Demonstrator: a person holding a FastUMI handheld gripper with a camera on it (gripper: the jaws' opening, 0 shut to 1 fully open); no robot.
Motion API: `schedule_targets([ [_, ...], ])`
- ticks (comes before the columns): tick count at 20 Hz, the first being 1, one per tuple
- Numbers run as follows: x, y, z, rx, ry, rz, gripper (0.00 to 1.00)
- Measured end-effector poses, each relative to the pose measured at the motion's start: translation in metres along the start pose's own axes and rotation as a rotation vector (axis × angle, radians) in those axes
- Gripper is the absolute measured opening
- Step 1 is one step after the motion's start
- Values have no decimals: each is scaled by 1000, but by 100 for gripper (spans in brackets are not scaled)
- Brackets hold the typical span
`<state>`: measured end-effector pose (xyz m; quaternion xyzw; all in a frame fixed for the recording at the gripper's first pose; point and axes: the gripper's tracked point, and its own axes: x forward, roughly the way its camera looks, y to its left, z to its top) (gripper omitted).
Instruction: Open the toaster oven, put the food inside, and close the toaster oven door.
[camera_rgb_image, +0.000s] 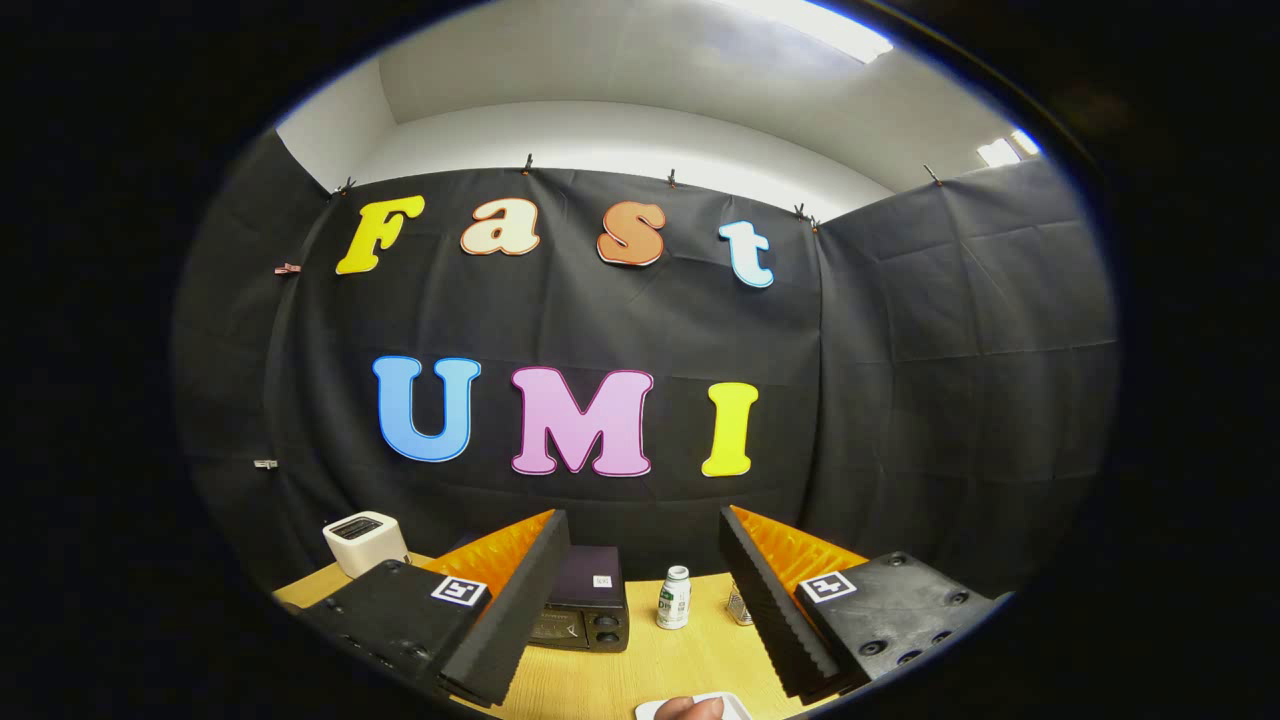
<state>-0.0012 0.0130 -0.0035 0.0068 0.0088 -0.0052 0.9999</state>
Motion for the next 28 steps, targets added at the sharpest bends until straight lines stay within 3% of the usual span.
schedule_targets([
  [7,1,6,-7,24,27,-3,97],
  [15,20,89,-39,69,94,91,99],
  [22,63,161,-128,72,268,171,99],
  [28,104,200,-223,70,459,170,99],
])
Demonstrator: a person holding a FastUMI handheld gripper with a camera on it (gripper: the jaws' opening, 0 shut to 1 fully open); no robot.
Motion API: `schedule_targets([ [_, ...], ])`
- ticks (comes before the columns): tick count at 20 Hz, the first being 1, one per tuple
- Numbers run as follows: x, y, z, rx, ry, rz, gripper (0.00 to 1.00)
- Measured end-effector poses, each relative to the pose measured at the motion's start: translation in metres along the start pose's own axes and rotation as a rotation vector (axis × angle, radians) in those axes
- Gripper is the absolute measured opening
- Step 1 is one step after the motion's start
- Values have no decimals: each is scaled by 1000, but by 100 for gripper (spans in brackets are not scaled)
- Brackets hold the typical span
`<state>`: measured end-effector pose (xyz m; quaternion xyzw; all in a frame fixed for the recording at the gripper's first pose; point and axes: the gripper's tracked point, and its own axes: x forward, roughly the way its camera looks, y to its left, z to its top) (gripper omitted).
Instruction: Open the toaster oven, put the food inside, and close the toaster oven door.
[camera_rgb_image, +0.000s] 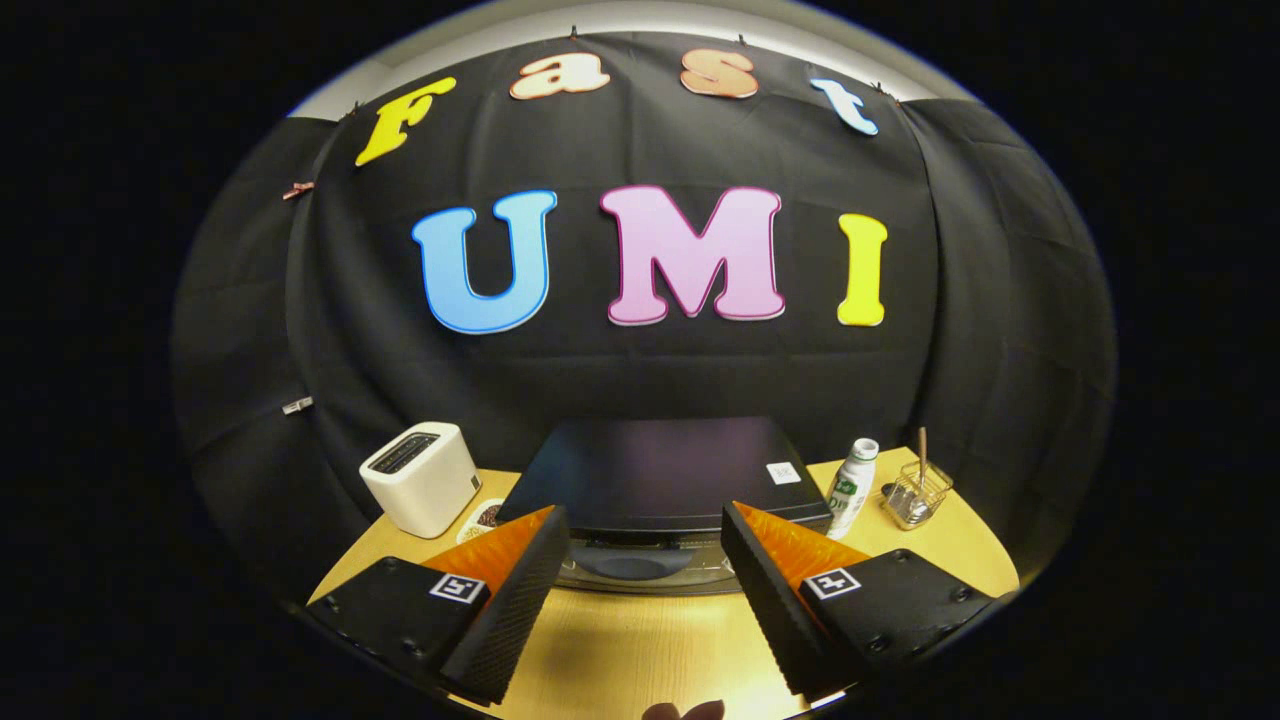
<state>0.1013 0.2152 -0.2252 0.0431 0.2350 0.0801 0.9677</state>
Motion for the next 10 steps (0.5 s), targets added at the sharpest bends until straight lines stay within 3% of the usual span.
schedule_targets([
  [10,80,12,-59,27,160,-54,99],
])
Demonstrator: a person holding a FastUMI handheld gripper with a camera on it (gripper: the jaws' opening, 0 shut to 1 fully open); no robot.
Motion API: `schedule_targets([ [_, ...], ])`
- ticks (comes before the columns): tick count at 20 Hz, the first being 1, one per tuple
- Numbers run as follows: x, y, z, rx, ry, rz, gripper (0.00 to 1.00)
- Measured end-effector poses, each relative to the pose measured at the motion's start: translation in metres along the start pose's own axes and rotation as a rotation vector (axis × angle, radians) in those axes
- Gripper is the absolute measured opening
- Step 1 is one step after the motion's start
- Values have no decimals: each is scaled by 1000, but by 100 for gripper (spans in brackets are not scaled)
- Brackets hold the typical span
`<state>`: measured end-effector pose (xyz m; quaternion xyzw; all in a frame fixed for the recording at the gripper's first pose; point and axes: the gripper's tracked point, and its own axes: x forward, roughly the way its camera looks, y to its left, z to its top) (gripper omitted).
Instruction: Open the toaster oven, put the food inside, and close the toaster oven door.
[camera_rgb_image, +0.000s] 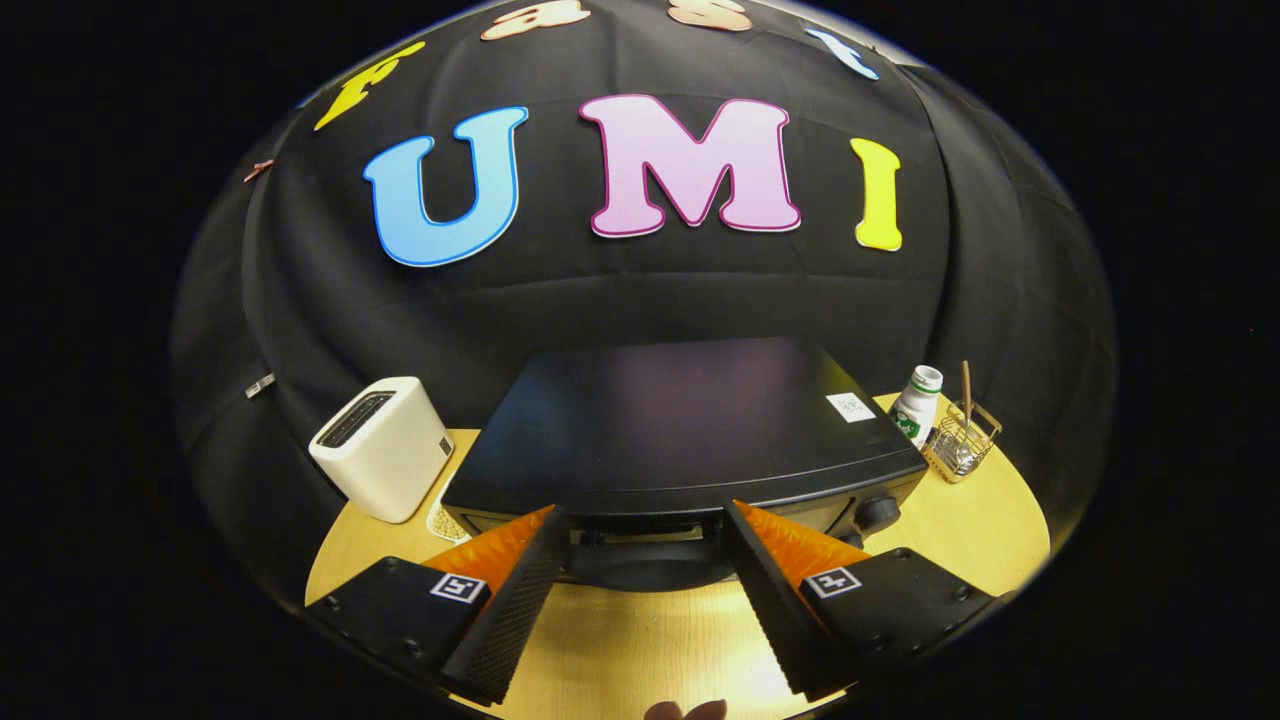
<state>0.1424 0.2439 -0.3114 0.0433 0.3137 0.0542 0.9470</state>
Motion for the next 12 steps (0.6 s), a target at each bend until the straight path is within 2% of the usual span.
schedule_targets([
  [5,7,-6,-4,-48,-1,-39,97],
  [7,5,-5,-6,-83,-3,-33,97],
  [12,-14,-6,-22,-68,22,-24,97],
])
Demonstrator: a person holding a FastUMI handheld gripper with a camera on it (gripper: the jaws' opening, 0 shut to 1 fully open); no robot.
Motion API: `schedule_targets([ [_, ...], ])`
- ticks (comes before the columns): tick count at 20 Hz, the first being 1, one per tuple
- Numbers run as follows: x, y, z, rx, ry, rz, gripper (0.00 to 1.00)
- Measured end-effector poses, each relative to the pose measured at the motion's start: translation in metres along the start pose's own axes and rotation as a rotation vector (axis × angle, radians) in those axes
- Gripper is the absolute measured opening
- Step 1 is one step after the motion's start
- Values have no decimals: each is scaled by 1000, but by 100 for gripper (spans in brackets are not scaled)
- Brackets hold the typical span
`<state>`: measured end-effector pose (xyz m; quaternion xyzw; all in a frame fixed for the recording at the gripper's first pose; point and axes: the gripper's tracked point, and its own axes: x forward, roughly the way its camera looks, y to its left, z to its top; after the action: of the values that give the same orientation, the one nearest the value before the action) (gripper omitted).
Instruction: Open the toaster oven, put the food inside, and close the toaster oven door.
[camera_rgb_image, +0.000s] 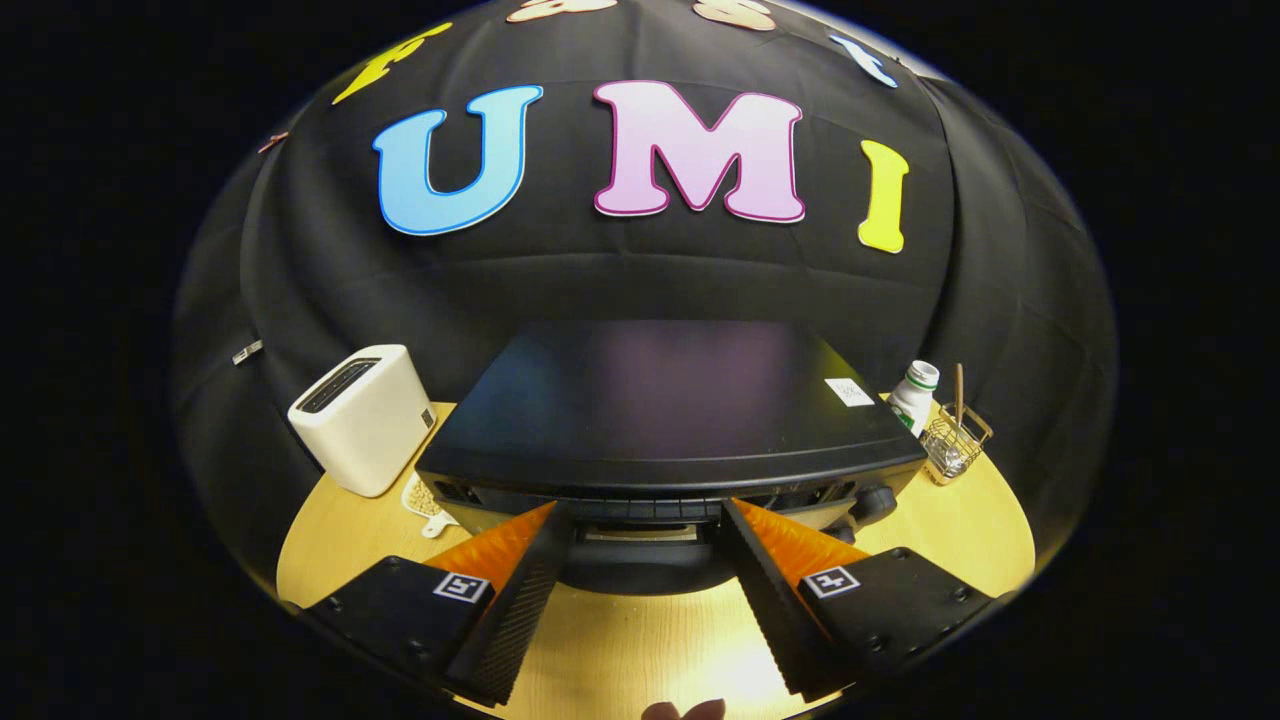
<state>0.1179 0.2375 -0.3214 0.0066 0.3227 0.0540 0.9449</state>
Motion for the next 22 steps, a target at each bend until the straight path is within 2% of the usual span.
schedule_targets([
  [7,-33,0,-47,-26,38,-4,97],
  [22,-56,-5,-151,-112,243,-3,97],
])
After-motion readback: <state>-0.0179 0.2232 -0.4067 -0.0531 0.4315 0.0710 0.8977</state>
